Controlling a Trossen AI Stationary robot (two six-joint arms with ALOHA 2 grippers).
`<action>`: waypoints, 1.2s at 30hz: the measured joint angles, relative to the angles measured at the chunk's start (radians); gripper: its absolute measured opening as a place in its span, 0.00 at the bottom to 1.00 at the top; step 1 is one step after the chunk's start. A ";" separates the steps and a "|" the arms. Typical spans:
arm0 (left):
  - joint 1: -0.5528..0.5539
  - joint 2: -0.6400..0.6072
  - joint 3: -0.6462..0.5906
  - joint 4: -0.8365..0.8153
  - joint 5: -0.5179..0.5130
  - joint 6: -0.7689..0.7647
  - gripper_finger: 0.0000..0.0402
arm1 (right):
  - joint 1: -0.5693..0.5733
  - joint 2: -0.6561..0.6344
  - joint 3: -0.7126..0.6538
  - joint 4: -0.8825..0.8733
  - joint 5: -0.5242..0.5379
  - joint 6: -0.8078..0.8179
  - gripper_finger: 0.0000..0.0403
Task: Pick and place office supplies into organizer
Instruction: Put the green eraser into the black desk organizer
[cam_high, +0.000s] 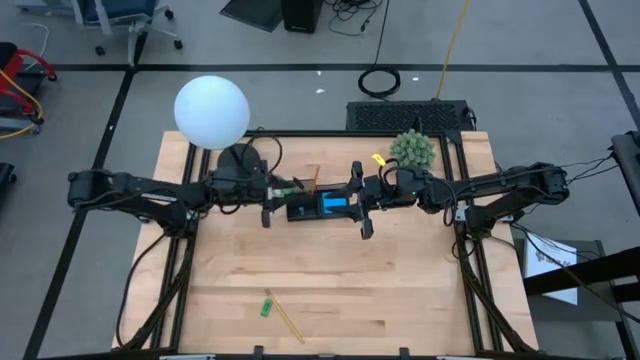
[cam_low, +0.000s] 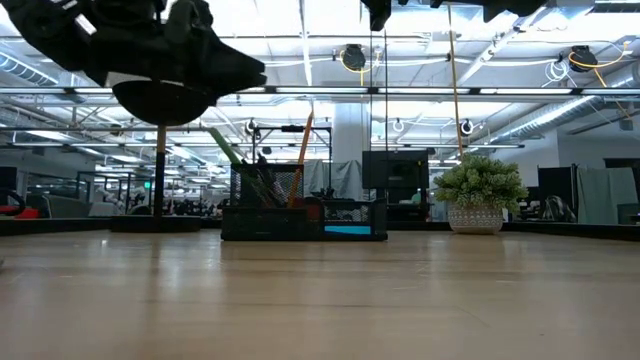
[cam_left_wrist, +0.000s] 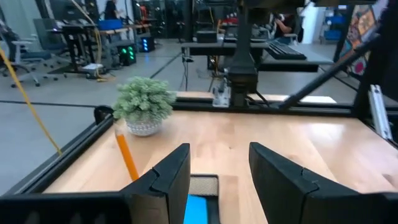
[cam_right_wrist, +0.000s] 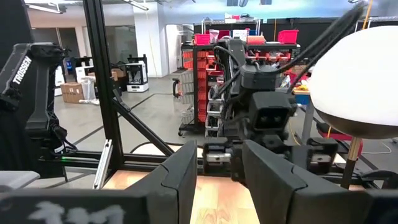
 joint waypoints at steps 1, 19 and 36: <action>-0.007 -0.023 0.000 -0.033 0.000 0.000 0.41 | 0.000 0.000 0.000 0.000 0.000 0.000 0.29; -0.193 -0.251 0.000 -0.501 -0.001 0.046 0.41 | 0.000 0.000 0.000 0.000 0.000 -0.009 0.29; -0.479 -0.242 0.047 -0.817 -0.094 -0.006 0.41 | 0.000 0.000 0.000 0.000 0.000 -0.018 0.29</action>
